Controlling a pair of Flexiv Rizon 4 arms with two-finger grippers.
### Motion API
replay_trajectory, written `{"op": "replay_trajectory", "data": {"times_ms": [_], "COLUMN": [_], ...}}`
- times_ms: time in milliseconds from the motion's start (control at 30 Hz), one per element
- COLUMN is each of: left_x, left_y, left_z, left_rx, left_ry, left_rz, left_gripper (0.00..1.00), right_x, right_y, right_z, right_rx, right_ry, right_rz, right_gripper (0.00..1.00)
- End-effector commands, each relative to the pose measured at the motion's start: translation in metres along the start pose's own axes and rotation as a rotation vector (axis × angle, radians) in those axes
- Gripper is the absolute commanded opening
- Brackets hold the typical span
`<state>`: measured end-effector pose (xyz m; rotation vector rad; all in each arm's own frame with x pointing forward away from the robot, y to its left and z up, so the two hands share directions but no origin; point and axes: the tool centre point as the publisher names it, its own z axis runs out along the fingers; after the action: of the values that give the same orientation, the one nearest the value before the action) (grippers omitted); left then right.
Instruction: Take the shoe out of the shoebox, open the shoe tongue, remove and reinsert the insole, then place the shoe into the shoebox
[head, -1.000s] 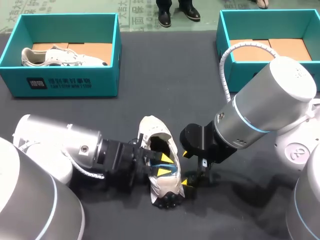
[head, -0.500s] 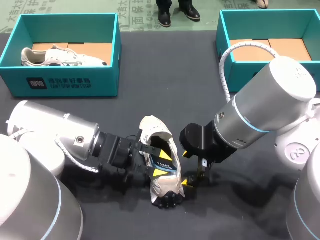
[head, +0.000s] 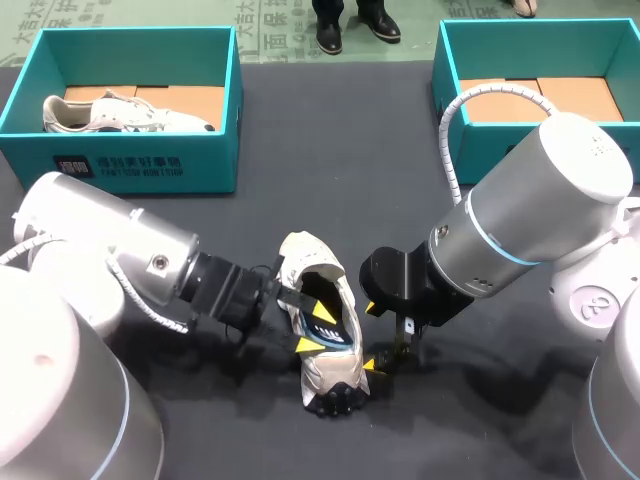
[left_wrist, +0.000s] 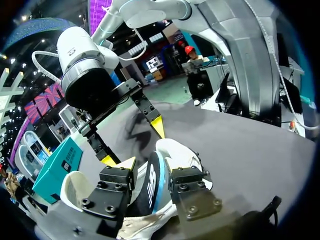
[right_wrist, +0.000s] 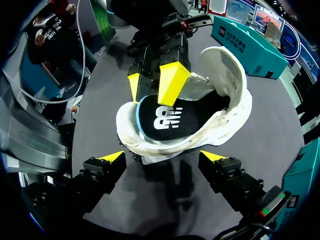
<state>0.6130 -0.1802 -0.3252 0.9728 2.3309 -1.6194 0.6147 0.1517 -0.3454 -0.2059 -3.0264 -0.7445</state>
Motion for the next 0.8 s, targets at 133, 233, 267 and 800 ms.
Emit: {"op": "replay_trajectory", "data": {"times_ms": [133,233,267,800], "left_x": [0.006,0.007,0.006,0.0], "left_y": [0.002,0.001,0.0,-0.013], "left_z": [-0.013,-0.019,-0.021,-0.047], "left_rx": [-0.013,-0.012,-0.013,-0.079], "left_ry": [0.046,0.059,0.064,0.222], "left_rz": [-0.01,-0.012,-0.011,0.031], "left_gripper": [0.35,0.35,0.36,0.38], "right_x": [-0.001,-0.005,-0.007,-0.009], "right_y": [-0.006,-0.013,-0.015,-0.063], "right_z": [-0.005,-0.013,-0.016,-0.05], "right_rx": [-0.01,-0.004,-0.004,-0.012], "right_ry": [-0.003,0.003,0.006,-0.003], "right_rz": [0.007,0.018,0.019,-0.041], "right_gripper": [1.0,1.0,1.0,1.0]}}
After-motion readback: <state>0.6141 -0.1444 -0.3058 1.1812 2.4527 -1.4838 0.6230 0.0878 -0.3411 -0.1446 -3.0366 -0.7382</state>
